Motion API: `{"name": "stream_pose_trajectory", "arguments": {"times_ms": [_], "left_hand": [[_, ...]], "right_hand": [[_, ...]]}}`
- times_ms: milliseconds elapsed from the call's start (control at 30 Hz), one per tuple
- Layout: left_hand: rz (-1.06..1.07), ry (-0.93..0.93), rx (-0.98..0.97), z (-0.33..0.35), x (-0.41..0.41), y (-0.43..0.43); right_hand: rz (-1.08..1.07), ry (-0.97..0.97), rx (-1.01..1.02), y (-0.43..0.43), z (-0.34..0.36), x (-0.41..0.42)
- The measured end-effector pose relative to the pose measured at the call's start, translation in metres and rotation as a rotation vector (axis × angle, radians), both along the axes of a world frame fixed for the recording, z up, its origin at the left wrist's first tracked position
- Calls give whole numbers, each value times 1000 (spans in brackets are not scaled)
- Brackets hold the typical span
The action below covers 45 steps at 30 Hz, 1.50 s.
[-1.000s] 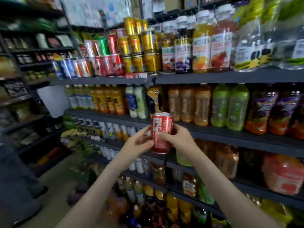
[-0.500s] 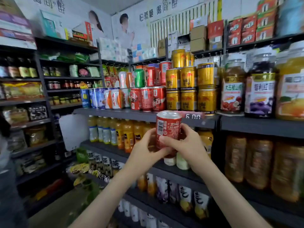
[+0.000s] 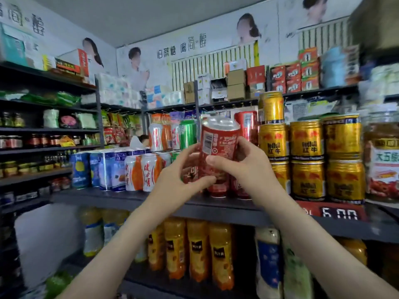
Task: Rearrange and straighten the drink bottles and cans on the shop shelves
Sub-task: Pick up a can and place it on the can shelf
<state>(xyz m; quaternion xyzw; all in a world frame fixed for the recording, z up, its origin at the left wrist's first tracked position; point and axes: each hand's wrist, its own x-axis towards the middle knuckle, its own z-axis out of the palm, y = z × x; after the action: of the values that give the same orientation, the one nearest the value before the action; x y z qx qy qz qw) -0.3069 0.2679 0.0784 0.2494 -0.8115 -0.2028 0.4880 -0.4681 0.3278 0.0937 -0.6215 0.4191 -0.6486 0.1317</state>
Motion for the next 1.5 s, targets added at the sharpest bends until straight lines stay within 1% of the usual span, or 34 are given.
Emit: {"name": "stream_pose_trajectory", "arguments": {"times_ms": [133, 233, 433, 633, 767, 1033, 1200, 1300, 1433, 1500], "left_hand": [[118, -121, -155, 19, 8, -56], [210, -182, -204, 23, 1, -90], [221, -257, -263, 30, -20, -118], [172, -280, -228, 29, -30, -128], [167, -302, -156, 35, -33, -129], [105, -293, -107, 37, -38, -129], [110, -275, -128, 36, -38, -126], [111, -229, -142, 33, -39, -125], [119, -211, -191, 27, -39, -120], [125, -169, -231, 21, -37, -117]], "right_hand": [[-63, -71, 23, -38, 38, 0], [-124, -92, 63, -65, 52, 1], [-319, 5, 94, -99, 64, -1], [-365, 29, 158, -108, 64, -9], [-396, 107, 200, -113, 63, -11], [-423, 220, 290, -111, 61, -15], [-498, 238, 267, -108, 57, -7], [-544, 266, 199, -103, 53, -1], [-580, 275, 108, -93, 45, 6], [-629, 268, 60, -88, 37, 11]]}}
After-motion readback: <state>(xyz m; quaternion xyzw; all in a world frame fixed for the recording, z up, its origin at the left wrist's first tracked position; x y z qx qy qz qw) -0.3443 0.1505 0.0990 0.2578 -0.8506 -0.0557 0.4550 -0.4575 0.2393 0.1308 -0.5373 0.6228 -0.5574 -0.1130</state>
